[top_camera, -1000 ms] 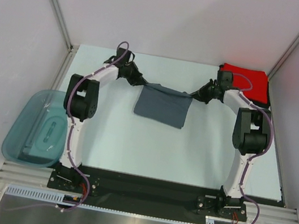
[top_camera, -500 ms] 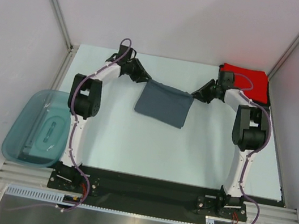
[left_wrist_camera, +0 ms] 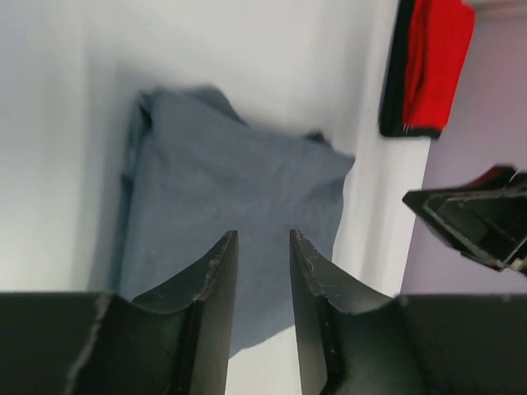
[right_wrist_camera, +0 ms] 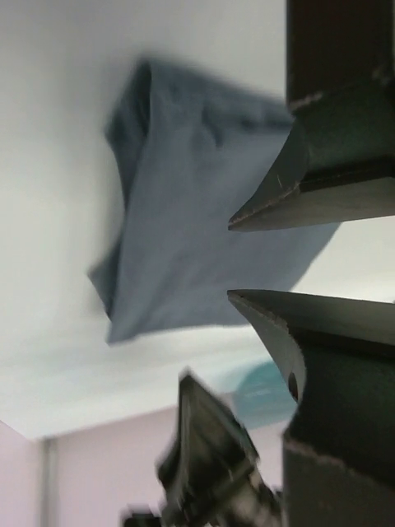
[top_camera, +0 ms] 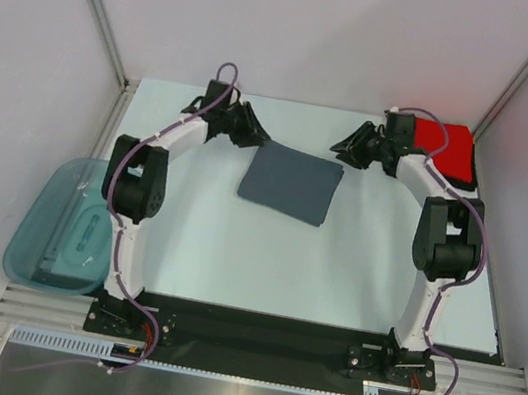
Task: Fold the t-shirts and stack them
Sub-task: Fold the tshirt
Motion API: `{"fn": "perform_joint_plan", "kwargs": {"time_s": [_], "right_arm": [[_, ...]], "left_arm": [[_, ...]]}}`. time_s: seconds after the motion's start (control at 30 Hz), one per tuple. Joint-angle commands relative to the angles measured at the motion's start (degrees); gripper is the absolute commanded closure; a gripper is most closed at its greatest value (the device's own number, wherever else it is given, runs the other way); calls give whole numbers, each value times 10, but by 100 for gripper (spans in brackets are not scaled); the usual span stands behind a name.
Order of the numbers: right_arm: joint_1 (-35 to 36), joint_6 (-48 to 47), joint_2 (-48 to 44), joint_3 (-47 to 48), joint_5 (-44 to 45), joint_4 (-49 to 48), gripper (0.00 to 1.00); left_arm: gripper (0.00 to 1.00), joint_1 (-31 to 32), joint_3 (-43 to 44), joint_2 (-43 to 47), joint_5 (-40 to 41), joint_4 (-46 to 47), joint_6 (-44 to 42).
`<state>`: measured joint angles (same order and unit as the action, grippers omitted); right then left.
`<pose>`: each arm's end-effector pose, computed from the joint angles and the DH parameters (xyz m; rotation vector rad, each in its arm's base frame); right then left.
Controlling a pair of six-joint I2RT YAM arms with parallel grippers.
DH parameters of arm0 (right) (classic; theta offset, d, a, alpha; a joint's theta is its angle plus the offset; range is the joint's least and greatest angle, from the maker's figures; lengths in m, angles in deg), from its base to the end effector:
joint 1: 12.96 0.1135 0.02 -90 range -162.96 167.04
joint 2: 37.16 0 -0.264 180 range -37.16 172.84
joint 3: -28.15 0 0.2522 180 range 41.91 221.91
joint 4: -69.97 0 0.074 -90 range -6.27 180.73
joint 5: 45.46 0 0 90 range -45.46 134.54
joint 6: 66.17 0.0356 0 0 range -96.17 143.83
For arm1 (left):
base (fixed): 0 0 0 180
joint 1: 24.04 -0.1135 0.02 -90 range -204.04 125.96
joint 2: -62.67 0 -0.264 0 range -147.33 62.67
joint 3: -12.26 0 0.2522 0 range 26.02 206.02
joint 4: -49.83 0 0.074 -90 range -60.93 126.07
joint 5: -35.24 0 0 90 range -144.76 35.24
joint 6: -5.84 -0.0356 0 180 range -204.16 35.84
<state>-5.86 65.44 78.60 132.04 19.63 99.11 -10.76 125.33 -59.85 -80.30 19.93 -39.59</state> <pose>0.4564 0.0720 0.2296 0.4758 2.3371 0.9234 0.4761 -0.1281 0.2274 -0.3956 2.3582 -1.0158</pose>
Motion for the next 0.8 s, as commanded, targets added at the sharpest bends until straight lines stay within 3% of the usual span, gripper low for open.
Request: {"fn": "perform_joint_plan", "kwargs": {"time_s": [0.0, 0.17, 0.2, 0.37, 0.57, 0.77], "right_arm": [[36, 35, 18, -34, -91, -103, 62], [46, 103, 71, -83, -130, -246, 88], [44, 113, 88, -85, -136, -254, 89], [-7, 84, 107, -120, -151, -283, 90], [-67, 41, 155, -105, -240, -279, 88], [-76, 70, 76, -124, -251, -286, 88]], "left_arm": [[65, 27, -55, -3, -76, 92, 3], [65, 24, -31, -51, -100, 124, 12], [65, 23, -25, -71, -108, 129, 23], [66, 21, -4, -114, -112, 130, 32], [65, 15, 16, -131, -112, 99, 5], [65, 13, 19, -98, -132, 97, 7]]}}
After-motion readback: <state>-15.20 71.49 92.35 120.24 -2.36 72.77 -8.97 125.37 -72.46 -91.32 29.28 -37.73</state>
